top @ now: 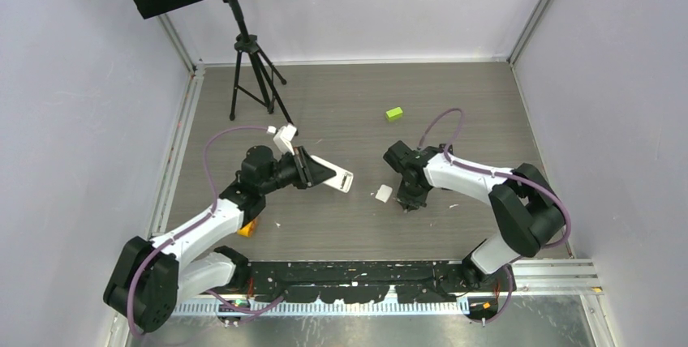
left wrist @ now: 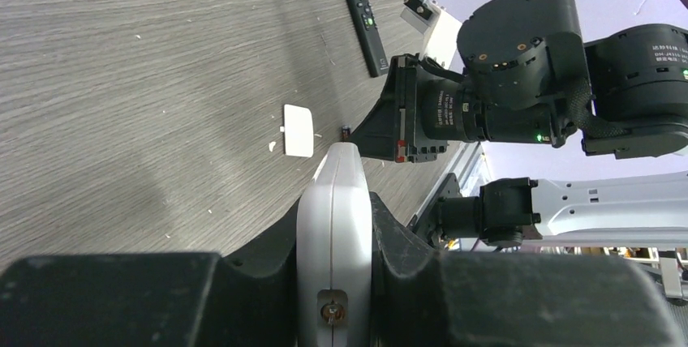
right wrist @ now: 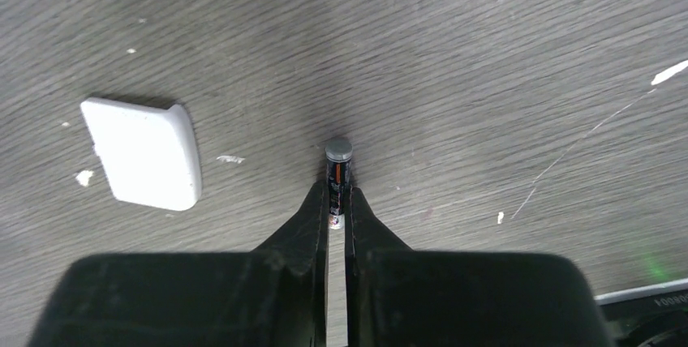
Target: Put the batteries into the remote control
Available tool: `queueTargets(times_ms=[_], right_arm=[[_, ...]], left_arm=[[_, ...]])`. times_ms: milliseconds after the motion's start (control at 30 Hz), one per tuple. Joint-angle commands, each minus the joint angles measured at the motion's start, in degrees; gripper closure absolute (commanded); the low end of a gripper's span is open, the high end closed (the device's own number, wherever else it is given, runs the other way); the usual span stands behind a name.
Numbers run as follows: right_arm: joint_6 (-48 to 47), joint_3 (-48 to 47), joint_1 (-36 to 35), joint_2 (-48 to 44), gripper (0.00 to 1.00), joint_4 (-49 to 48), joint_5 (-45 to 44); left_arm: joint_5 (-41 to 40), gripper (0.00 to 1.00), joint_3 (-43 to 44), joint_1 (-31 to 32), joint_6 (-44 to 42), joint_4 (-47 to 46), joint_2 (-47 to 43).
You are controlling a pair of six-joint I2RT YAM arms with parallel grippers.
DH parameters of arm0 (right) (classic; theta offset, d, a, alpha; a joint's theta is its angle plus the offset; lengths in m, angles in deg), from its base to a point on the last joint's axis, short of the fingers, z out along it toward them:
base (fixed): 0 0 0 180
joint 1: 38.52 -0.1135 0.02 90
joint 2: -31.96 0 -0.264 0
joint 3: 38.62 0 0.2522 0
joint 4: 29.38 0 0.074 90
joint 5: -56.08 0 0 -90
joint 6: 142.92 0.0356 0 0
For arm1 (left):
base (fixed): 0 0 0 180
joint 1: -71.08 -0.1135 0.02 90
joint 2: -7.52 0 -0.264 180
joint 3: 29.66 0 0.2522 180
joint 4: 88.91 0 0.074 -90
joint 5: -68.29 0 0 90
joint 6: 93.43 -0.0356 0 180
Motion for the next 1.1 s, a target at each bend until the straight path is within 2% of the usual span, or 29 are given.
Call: queueTargets(times_ms=[0,167,400,800,1067], right_arm=[[-0.14,-0.08,0.16,-6.55,0.97,-5.24,3.02],[0.0,-4.43,-1.15,-14.34,0.96,-9.17,12.37],[3.14,-8.42,-3.49,-17.13,0.94,-16.65,20.26],[3.05,-10.49,-6.75,-12.71,0.9,-18.32,22.78],[3.6,-11.05,-7.31,-11.37,0.89,-15.93,21.99]], left_arm=[[2.2,1.0,3.6,0.09,2.09,-1.27,1.53],[4.41,1.0,3.48,0.12,6.31,-5.21,5.52],[5.43,1.0,4.62,0.13,8.88,-6.0,9.49],[5.85,1.0,5.78,0.13,10.2,-6.83,9.62],[4.34,1.0,6.09,0.09,9.0,-5.78,8.28]])
